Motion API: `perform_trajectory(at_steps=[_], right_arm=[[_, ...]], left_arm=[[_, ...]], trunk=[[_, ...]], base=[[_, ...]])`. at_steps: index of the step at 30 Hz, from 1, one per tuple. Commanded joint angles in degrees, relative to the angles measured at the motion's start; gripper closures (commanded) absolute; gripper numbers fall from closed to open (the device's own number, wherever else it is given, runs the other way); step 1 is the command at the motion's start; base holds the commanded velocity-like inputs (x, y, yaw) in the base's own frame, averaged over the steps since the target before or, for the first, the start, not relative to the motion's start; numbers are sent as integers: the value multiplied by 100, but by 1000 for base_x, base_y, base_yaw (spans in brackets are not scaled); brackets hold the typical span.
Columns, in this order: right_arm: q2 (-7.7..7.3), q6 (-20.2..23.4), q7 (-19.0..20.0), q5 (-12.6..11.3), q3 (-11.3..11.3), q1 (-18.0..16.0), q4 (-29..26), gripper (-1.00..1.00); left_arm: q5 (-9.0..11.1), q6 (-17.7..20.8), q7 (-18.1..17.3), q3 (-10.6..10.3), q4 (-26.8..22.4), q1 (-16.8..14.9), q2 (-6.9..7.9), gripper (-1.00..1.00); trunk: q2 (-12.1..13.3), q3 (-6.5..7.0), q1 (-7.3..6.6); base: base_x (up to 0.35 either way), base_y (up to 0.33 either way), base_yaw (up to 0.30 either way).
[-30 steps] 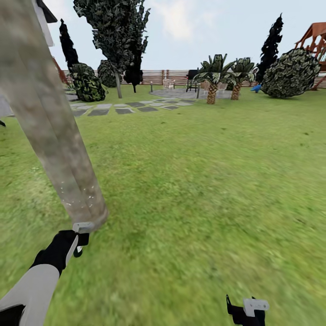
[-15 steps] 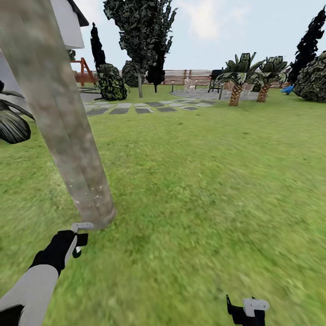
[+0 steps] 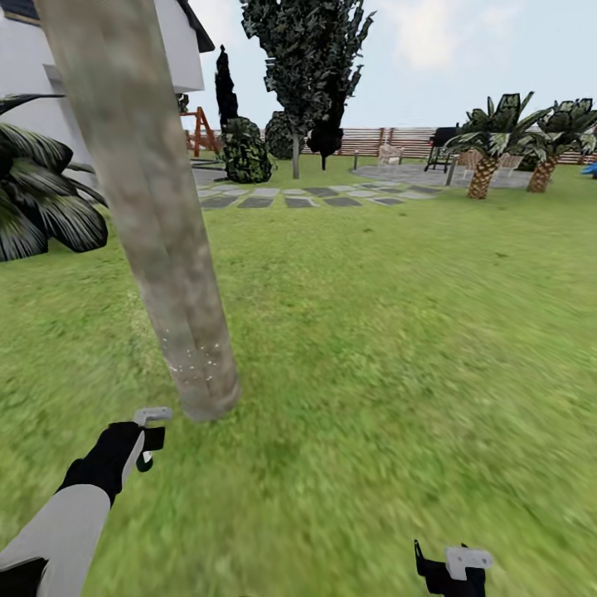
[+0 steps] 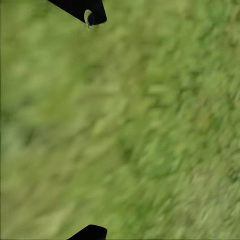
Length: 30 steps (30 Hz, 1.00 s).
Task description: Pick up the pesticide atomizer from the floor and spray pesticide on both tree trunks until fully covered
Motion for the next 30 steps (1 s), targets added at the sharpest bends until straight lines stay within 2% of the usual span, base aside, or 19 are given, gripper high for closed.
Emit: perform_trajectory(at_steps=[1,8,11,13,14,16,21,24,25,26,27,29,30], right_arm=[[0,-1,0,0,0,0,0,-100],[0,-2,0,0,0,0,0,-100],[-7,-1,0,0,0,0,0,-100],[-8,-3,0,0,0,0,0,-100],[-12,-3,0,0,-3,0,0,-100],[-17,-1,0,-6,-8,0,0,-100],[-17,0,0,-8,-13,0,0,-100],[-17,0,0,-8,-10,0,0,-100],[-18,-1,0,-8,-9,0,0,-100],[-18,0,0,-8,-9,0,0,-100],[-18,-1,0,-8,-9,0,0,-100],[-18,0,0,-8,-8,0,0,-100],[-18,0,0,-8,-8,0,-1,-100]], left_arm=[[-2,-1,0,3,0,0,-6,100],[-5,37,-95,-37,-93,-101,-67,100],[-14,59,-106,-45,-126,-105,-22,100],[-22,81,-112,-52,-347,-106,-53,100],[-22,91,-116,-80,-458,-106,-83,100],[-9,203,-231,-328,-697,-111,-125,100],[-3,608,-639,-458,-948,-274,-55,100],[-2,679,-660,-547,-969,-317,-249,100],[-14,687,-658,-615,-968,-335,-441,100],[-17,696,-656,-644,-966,-371,-541,100],[-7,700,-659,-651,-944,-450,-549,100],[-10,704,-664,-628,-918,-547,-482,100],[2,739,-670,-609,-933,-587,-244,100]], trunk=[[0,0,0],[0,0,0],[0,0,0],[0,0,0],[0,0,0],[0,0,0],[0,0,0],[0,0,0],[0,0,0],[0,0,0],[0,0,0],[0,0,0],[0,0,0]], base=[[2,0,278],[0,0,273],[0,0,88],[0,0,11],[0,0,4],[0,0,1],[0,0,0],[0,0,0],[0,0,0],[0,0,0],[0,0,0],[0,0,2],[0,0,100]])
